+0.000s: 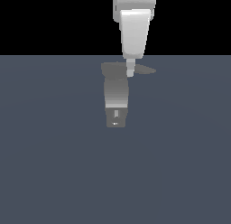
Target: Turn on the faucet by rotating a designated handle.
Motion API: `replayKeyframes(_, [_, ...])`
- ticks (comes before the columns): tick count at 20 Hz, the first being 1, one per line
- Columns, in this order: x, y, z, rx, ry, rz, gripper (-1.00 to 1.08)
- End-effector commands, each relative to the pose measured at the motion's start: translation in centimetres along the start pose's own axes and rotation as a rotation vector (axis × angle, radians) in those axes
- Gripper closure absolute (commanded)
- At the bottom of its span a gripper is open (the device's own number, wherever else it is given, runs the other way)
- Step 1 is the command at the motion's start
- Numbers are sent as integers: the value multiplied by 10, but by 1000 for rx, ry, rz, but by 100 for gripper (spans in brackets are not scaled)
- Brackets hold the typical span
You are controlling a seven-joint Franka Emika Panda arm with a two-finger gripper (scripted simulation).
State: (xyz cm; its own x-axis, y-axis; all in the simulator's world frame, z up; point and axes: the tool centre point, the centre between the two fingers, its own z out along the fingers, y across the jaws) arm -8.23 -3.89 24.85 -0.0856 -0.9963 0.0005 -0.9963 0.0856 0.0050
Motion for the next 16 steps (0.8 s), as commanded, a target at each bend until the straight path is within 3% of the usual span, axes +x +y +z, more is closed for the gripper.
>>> replayKeyframes(1, [13,-10,0,6,-1,8,108])
replayKeyframes(16, [68,-51,0,5,0,22,108])
